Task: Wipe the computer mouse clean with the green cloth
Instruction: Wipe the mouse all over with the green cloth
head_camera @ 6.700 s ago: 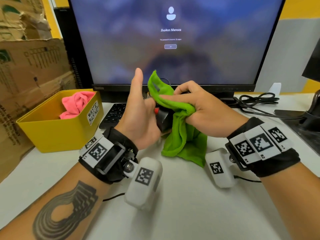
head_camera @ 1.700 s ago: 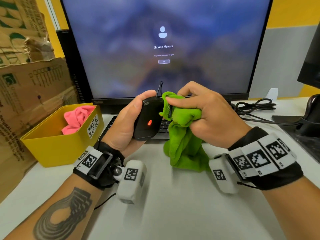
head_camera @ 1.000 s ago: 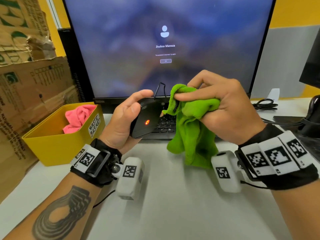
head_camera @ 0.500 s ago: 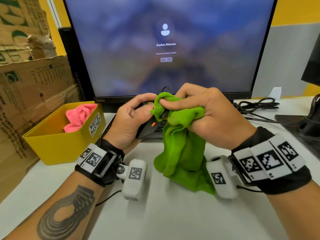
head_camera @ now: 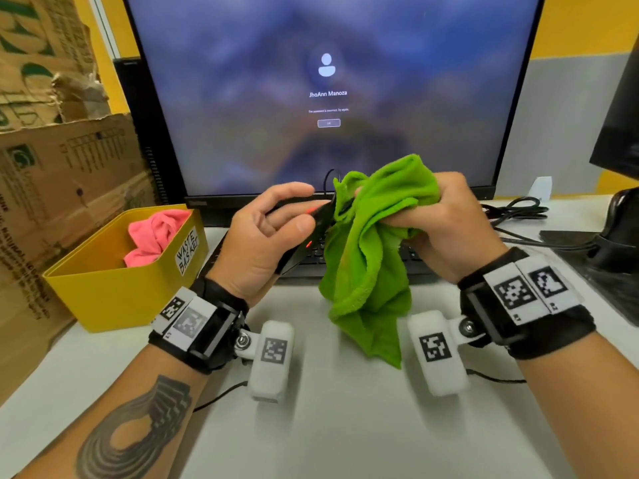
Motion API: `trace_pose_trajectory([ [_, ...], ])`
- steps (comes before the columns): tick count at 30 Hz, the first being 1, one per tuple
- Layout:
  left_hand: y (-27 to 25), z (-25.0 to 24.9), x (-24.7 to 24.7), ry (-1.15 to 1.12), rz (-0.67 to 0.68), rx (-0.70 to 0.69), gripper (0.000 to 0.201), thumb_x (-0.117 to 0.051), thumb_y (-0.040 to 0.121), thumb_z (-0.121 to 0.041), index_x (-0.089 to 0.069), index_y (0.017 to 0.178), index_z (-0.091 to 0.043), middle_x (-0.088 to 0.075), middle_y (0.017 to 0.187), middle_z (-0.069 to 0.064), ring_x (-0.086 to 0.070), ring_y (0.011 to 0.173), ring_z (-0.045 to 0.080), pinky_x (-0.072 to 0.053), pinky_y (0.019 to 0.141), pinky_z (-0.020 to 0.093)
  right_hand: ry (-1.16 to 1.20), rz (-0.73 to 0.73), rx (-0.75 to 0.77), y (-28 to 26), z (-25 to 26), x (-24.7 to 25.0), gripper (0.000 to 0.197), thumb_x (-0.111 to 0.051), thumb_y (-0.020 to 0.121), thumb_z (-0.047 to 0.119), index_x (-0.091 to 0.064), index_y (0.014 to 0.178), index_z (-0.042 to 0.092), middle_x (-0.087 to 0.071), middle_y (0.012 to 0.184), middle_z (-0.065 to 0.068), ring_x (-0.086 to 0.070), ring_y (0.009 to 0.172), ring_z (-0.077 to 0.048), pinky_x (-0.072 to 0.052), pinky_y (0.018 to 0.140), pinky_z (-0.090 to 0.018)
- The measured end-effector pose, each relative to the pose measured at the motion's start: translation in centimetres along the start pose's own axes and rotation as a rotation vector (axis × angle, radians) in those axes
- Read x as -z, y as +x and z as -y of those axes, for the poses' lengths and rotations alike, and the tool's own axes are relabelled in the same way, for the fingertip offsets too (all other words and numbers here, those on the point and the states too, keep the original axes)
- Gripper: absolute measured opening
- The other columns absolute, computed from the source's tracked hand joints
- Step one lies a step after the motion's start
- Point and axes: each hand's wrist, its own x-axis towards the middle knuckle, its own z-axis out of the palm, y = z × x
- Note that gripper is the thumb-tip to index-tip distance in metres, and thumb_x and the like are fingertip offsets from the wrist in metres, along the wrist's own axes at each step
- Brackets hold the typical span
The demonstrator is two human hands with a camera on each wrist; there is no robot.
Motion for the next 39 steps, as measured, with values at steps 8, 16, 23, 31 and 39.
trace_pose_trajectory([
  [8, -0.3, 0.2, -0.1, 0.216, 0.037, -0.071, 0.049, -0.086, 0.072, -0.013, -0.062, 0.115, -0.01, -0.081, 0.11, 0.004, -0.075, 0.106, 0.017, -0.055, 0.095, 0.027, -0.016, -0.054, -0.091, -0.5, -0.5, -2.2, 0.016, -0.084, 0.069, 0.003, -0.077, 0.078, 0.015, -0.074, 0.071, -0.001, -0.068, 0.065, -0.014, -0.055, 0.057, -0.029],
  [16, -0.3, -0.1, -0.1, 0.127, 0.049, -0.038, 0.054, -0.08, 0.071, -0.018, -0.061, 0.121, -0.013, -0.081, 0.109, 0.002, -0.075, 0.103, 0.013, -0.055, 0.092, 0.024, -0.411, 0.067, 0.139, 0.0, -0.6, -0.9, 0.025, -0.08, 0.072, -0.014, -0.073, 0.081, 0.007, -0.072, 0.075, 0.001, -0.06, 0.068, 0.005, -0.048, 0.067, -0.016],
  [23, -0.7, -0.7, -0.1, 0.276, 0.042, -0.089, 0.071, -0.094, 0.057, -0.015, -0.063, 0.121, -0.014, -0.079, 0.112, 0.005, -0.074, 0.107, 0.016, -0.053, 0.097, 0.025, -0.212, -0.057, 0.106, 0.6, 0.2, 2.4, 0.032, -0.085, 0.06, 0.001, -0.073, 0.079, 0.023, -0.072, 0.096, -0.025, -0.067, 0.088, -0.028, -0.058, 0.082, -0.051],
  [31, -0.7, -1.7, -1.0, 0.569, 0.033, -0.211, 0.074, -0.101, 0.053, -0.026, -0.066, 0.118, -0.021, -0.073, 0.113, 0.007, -0.073, 0.101, 0.017, -0.057, 0.096, 0.029, -0.15, -0.173, -0.211, 0.9, 0.8, 3.3, 0.042, -0.057, 0.072, -0.027, -0.062, 0.089, 0.011, -0.061, 0.08, -0.015, -0.061, 0.08, -0.033, -0.059, 0.056, -0.036],
  [39, -0.6, -1.3, -2.9, 0.543, 0.031, -0.155, 0.084, -0.105, 0.046, -0.028, -0.067, 0.12, -0.017, -0.074, 0.111, 0.001, -0.073, 0.098, 0.013, -0.057, 0.092, 0.027, -0.436, -0.137, -0.228, 0.9, 1.3, 1.1, 0.039, -0.072, 0.074, -0.015, -0.051, 0.093, 0.012, -0.059, 0.076, -0.016, -0.062, 0.062, -0.027, -0.059, 0.055, -0.062],
])
